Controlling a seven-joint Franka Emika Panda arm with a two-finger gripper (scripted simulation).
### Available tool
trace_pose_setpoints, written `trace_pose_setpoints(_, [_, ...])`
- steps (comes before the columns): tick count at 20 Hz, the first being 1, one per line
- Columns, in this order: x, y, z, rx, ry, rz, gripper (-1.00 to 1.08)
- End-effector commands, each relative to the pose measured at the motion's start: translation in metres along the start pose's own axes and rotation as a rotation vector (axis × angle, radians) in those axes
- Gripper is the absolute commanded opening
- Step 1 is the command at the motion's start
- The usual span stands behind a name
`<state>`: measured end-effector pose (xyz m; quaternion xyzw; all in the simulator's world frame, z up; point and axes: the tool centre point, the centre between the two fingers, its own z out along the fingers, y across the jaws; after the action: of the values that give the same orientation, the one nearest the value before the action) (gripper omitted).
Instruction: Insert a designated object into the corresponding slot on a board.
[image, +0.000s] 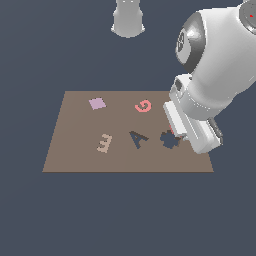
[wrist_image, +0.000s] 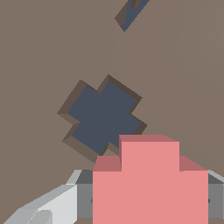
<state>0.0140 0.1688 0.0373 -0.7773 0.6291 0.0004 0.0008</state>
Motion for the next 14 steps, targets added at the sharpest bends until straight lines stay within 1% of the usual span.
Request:
trace_pose_setpoints(1, [0.005, -0.007, -0.001, 0.001, 0.000, 0.107, -1.00])
trace_pose_setpoints(8, [0.021, -0.020, -0.002, 0.000, 0.000, 0.346, -1.00])
trace_pose_setpoints(14, [0.031, -0.026, -0.003, 0.000, 0.000, 0.490, -1.00])
